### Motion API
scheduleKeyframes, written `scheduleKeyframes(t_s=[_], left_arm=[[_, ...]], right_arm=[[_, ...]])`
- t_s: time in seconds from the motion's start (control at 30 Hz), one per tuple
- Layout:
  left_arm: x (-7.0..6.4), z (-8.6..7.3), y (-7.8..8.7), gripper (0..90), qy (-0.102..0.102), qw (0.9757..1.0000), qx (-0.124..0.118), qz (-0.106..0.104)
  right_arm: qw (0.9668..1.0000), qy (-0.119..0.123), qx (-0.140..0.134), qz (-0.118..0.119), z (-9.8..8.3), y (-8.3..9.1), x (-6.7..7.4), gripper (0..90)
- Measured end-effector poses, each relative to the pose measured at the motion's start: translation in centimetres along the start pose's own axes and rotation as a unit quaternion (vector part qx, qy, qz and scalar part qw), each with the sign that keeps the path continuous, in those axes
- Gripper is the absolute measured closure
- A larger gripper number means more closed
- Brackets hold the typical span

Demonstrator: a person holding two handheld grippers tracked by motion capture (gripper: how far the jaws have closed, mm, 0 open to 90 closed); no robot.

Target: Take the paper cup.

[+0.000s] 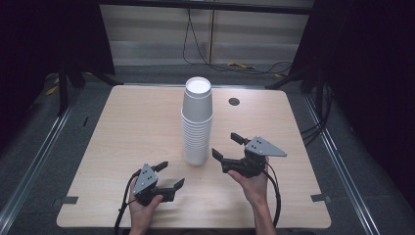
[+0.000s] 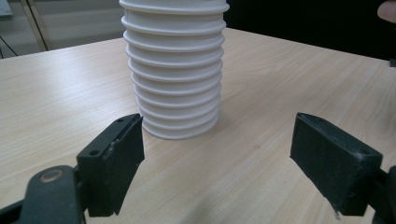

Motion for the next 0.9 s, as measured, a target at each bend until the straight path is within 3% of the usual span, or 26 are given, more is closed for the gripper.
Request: scheduleKeyframes(t_s=[0.2, 0.47, 0.57, 0.9], left_arm=[[0.1, 0.0, 0.0, 17.2, 0.005, 1.0, 0.0, 0.0], [0.0, 0.0, 0.0, 17.2, 0.007, 1.0, 0.0, 0.002], [0.0, 0.0, 0.0, 17.2, 0.006, 1.0, 0.0, 0.0], [0.0, 0.0, 0.0, 17.2, 0.006, 1.0, 0.001, 0.0]], right_arm=[[0.9999, 0.014, -0.008, 0.004, 1.3, -0.2, 0.3, 18.2], [0.9997, 0.011, -0.019, 0.015, 3.1, -0.2, 0.2, 16.1], [0.9995, 0.004, -0.015, 0.026, 3.5, -0.3, 0.3, 13.8], [0.9983, 0.021, 0.004, 0.054, 5.9, -1.1, 0.7, 13.4]])
Point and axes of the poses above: each handheld gripper's, and its own axes: y roughly backward along the jaws, z roughly out of its top, x roughly to its left, the point moved 10 cm from there along -y, roughly forward along the jaws
